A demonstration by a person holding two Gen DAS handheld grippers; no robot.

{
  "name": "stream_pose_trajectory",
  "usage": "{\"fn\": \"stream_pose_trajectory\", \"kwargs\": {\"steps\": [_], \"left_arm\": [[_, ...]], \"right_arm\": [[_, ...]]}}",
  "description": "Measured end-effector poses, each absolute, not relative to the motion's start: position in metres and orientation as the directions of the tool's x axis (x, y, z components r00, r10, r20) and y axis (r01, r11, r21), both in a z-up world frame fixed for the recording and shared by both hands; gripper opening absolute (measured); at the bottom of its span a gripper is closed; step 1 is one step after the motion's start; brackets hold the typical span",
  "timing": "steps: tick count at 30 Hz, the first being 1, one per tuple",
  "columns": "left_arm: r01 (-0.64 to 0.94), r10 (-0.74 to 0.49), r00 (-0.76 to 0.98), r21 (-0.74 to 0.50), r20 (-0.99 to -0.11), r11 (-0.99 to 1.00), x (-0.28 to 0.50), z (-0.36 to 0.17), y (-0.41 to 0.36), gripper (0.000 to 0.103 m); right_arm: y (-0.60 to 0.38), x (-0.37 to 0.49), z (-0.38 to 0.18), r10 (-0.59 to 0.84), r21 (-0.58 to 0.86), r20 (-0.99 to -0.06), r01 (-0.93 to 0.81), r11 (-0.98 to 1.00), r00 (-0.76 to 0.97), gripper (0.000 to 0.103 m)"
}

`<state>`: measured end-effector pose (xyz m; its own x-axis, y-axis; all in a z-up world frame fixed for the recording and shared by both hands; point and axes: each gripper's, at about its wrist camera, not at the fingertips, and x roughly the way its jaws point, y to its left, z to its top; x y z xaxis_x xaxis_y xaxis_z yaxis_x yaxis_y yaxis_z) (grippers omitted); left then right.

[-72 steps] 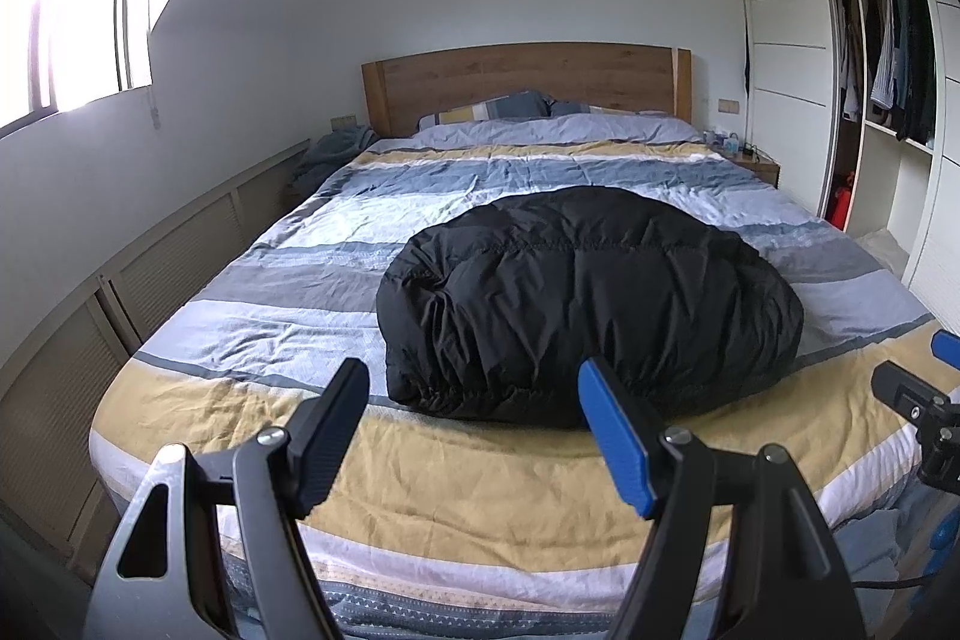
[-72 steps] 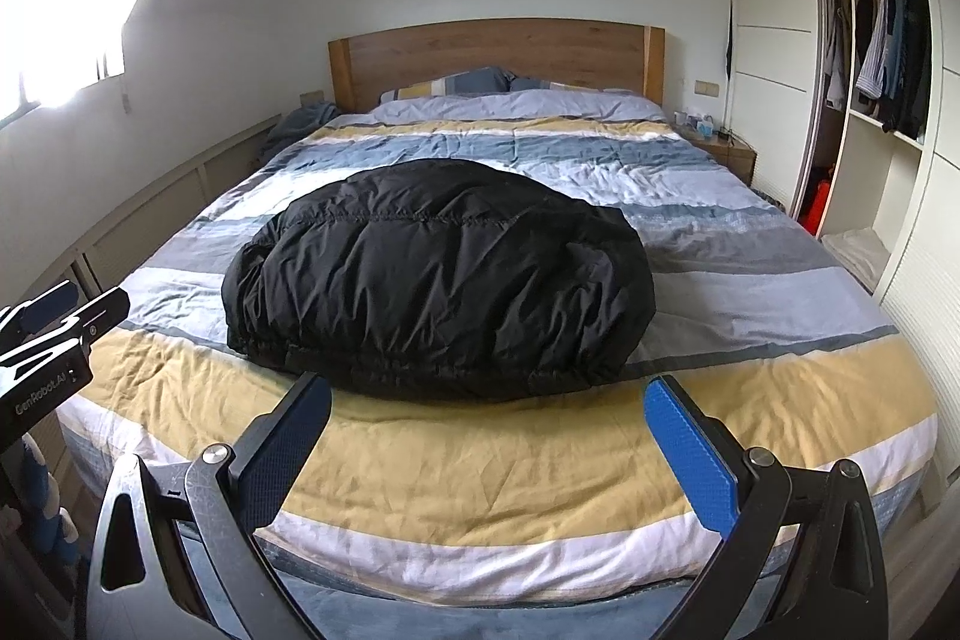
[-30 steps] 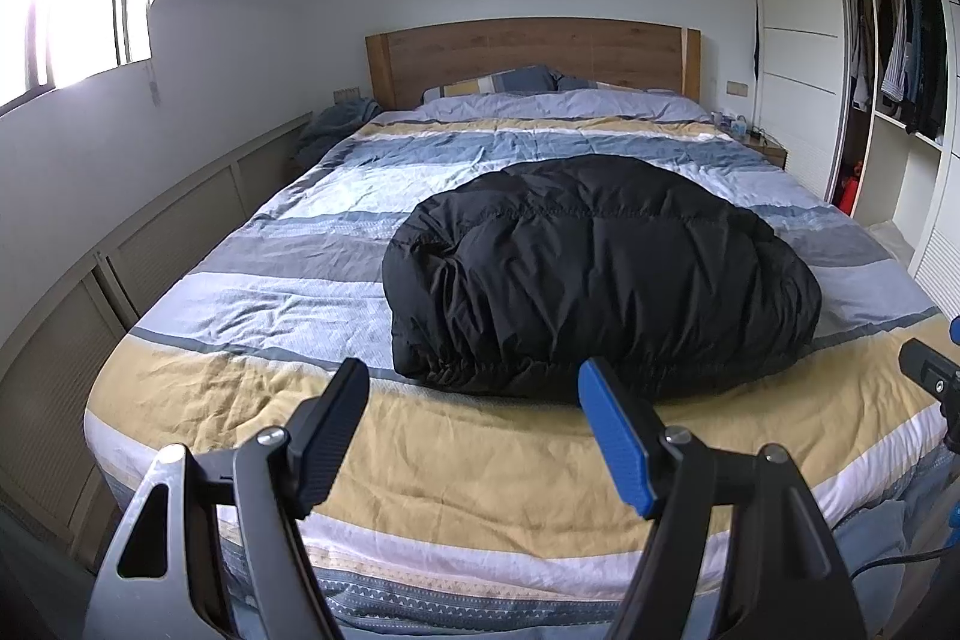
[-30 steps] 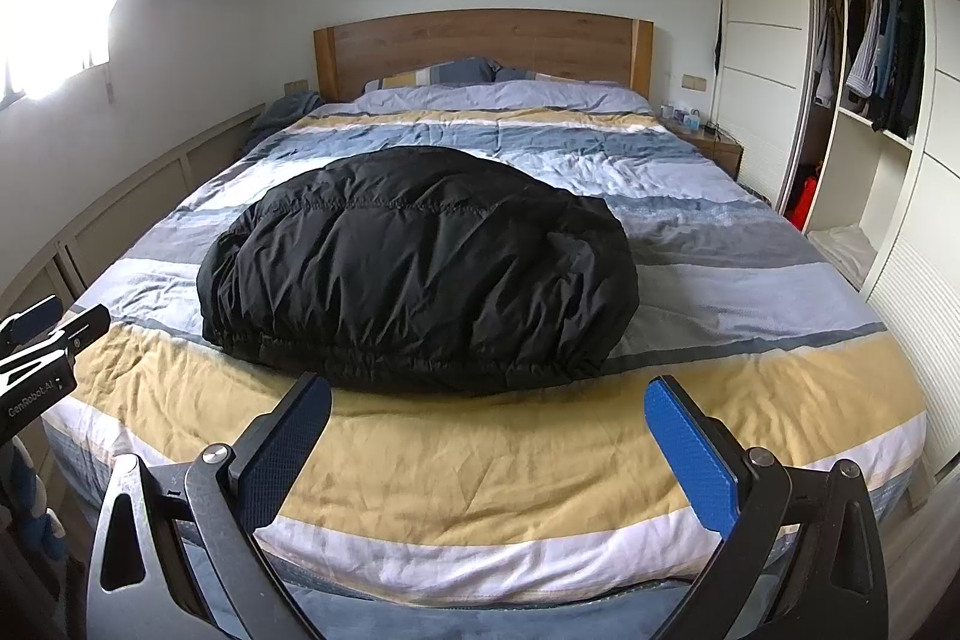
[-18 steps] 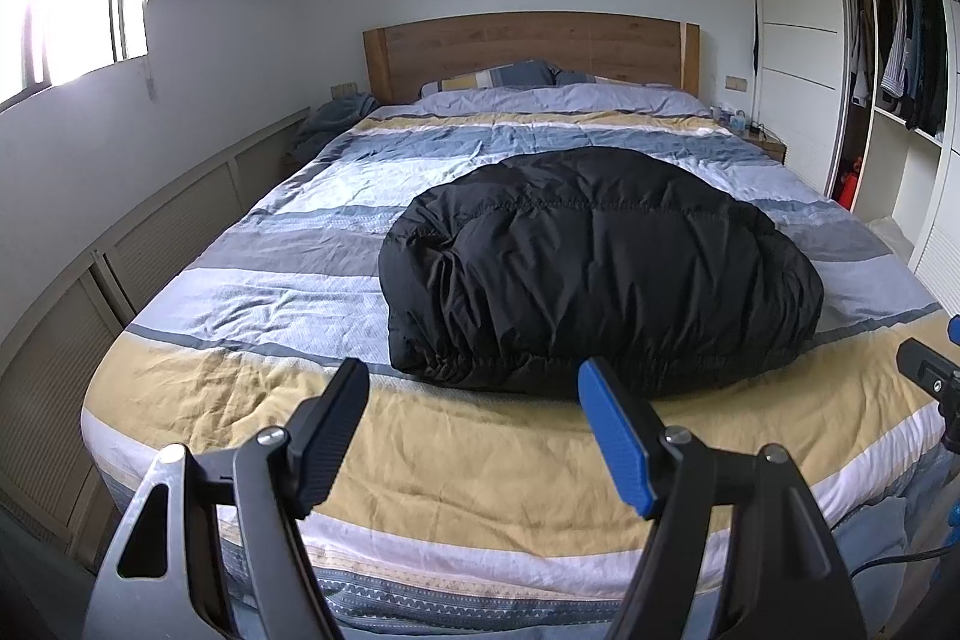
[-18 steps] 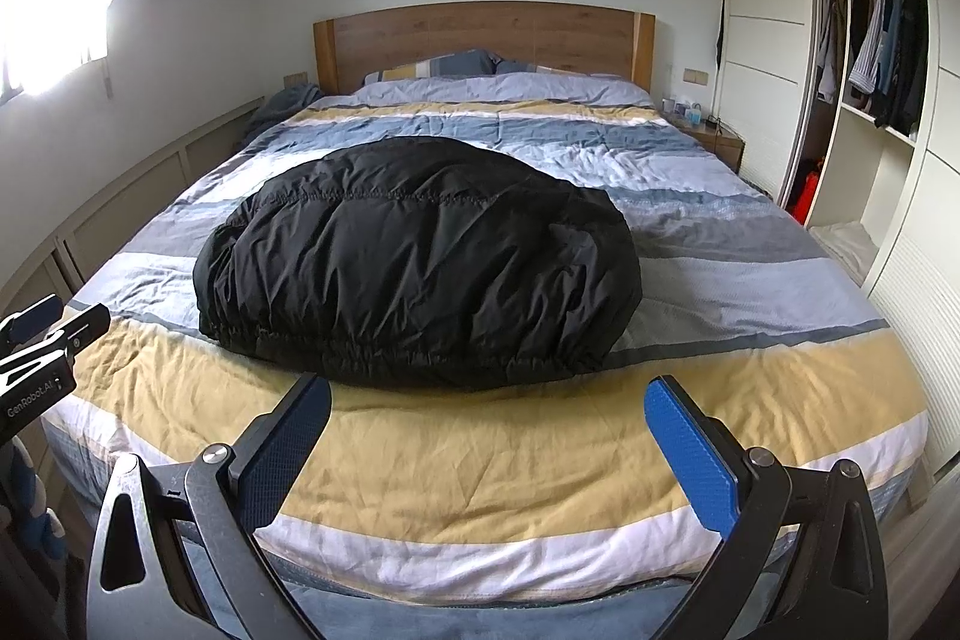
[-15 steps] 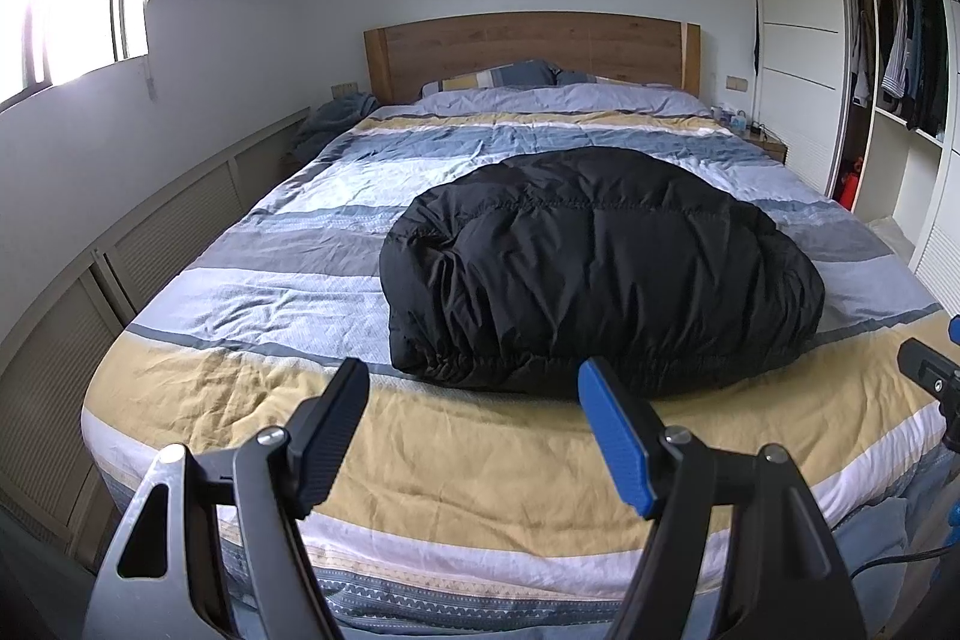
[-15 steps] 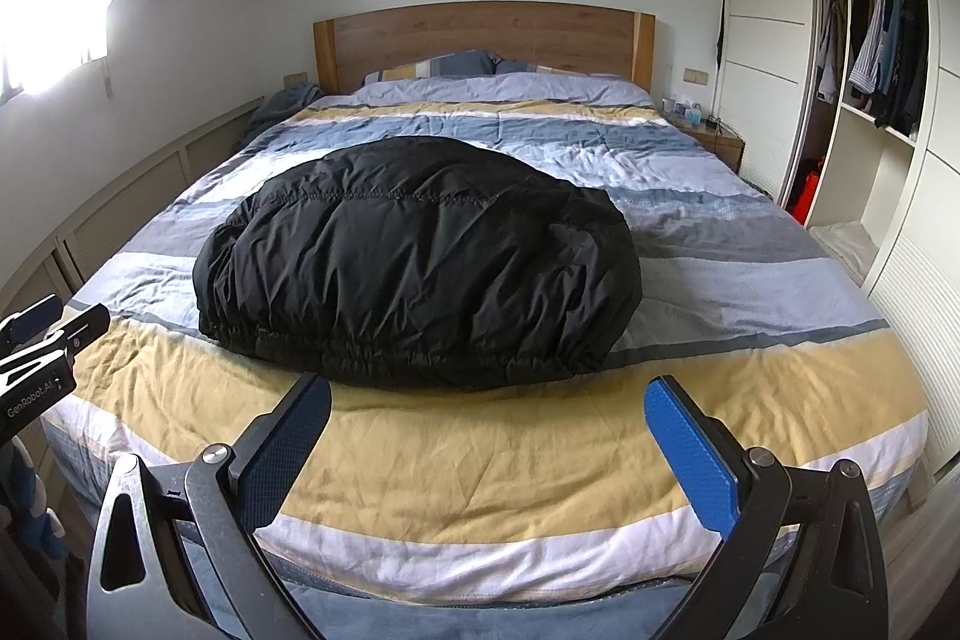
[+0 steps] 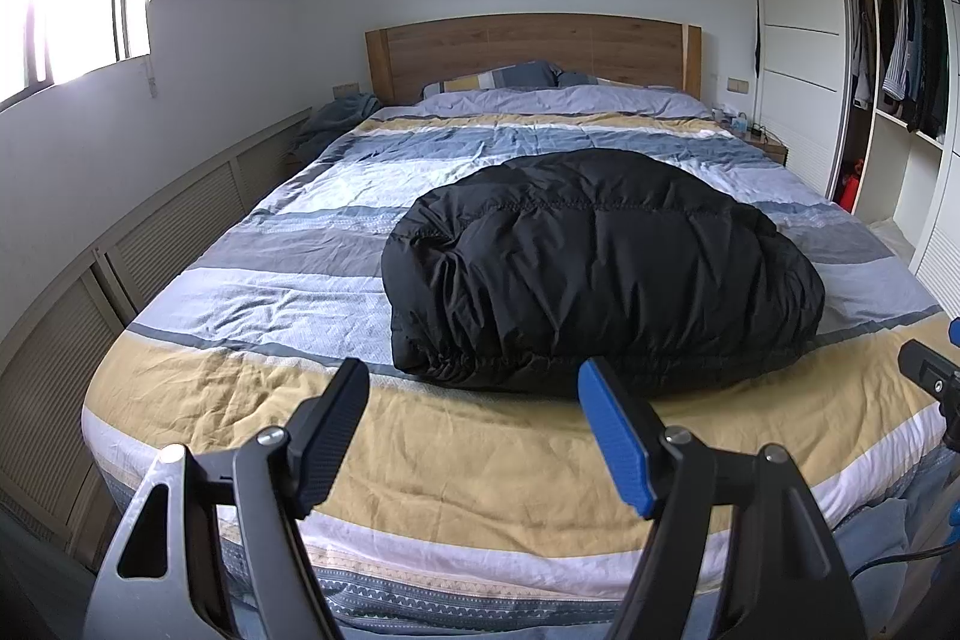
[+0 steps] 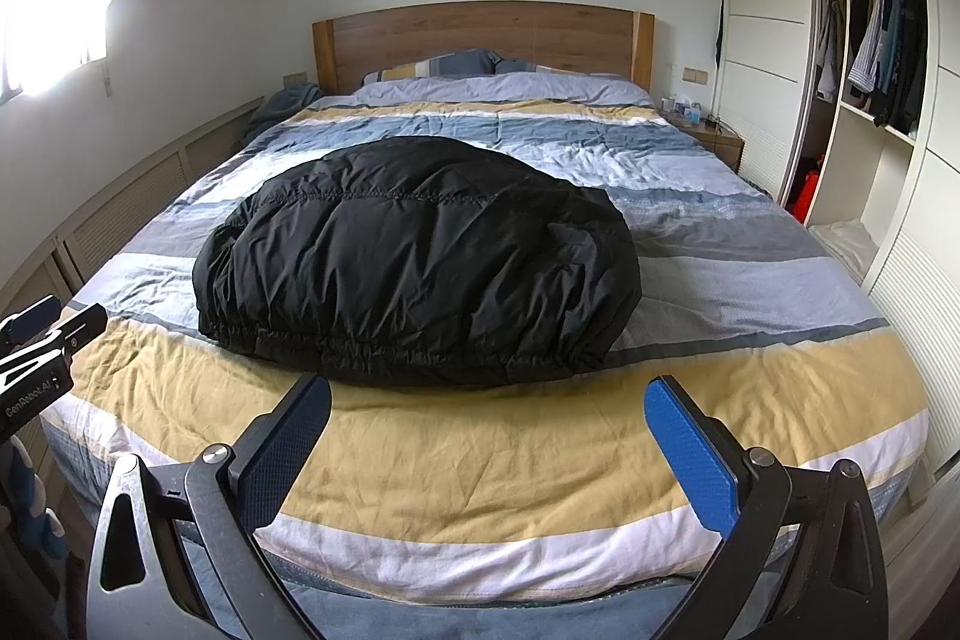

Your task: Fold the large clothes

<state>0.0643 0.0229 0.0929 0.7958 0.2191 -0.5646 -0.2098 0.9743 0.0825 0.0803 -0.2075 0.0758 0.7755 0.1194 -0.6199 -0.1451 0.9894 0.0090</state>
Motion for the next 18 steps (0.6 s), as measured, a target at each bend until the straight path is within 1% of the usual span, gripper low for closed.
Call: {"fn": "stream_pose_trajectory", "kwargs": {"steps": [18], "left_arm": [[-0.218,0.227,0.798,0.083,-0.559,0.972,0.0609,0.0944,0.0228,0.071]], "right_arm": [[-0.2081,0.0803,0.075,0.118,0.009,-0.62,-0.144,0.99,0.776,0.103]]}}
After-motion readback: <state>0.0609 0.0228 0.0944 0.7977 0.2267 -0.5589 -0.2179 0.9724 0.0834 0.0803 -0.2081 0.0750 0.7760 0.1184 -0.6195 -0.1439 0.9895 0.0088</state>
